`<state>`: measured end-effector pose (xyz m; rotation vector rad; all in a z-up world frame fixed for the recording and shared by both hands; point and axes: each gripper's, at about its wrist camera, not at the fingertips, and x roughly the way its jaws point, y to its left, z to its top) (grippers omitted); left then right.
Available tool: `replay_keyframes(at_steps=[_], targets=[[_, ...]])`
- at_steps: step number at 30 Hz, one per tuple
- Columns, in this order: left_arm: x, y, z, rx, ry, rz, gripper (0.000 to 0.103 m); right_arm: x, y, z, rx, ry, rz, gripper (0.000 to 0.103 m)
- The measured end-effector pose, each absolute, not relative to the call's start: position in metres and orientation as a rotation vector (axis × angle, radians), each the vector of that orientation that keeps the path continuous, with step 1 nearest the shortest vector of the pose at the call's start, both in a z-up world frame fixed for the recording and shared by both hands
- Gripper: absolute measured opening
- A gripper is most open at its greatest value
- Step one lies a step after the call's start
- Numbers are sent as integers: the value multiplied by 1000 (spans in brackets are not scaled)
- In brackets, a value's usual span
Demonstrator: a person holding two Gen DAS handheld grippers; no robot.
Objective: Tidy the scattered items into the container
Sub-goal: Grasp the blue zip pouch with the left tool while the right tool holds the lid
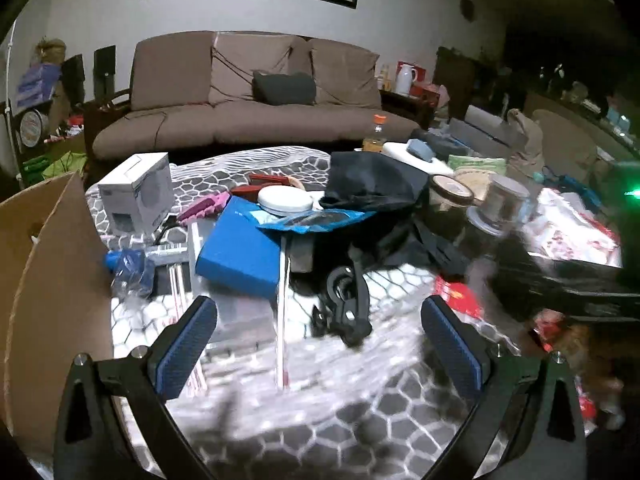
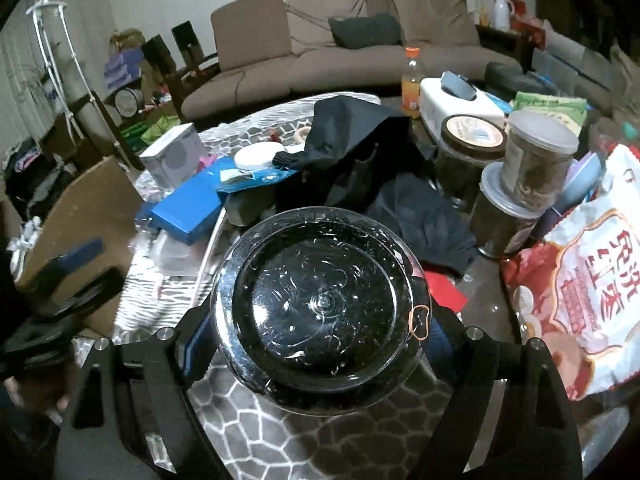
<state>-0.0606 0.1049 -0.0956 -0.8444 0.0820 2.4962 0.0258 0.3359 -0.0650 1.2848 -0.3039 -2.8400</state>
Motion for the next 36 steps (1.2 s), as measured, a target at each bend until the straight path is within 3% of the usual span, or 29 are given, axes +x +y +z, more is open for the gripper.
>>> replay_keyframes(at_steps=[7,10,12,27,29,36], targets=[[-114,158,-123,-710,616,2412,66,30,351,-54,1270,-347,-2853,85],[-144,160,-139,-806,579,2372,40,27,352,-54,1277,-338,-2850,85],[-161,163,-143,-834,521,2364,40,24,350,-56,1287,-330,-2842,85],[-170,202,-155,-672,875,2318,43,9,339,-71,1365,-311,-2758,85],[-171,203,-154,-684,855,2340,28,8,337,-71,1364,-311,-2749,85],[-164,198,-133,-742,762,2330,14,8,340,-62,1327,-382,-2757,85]])
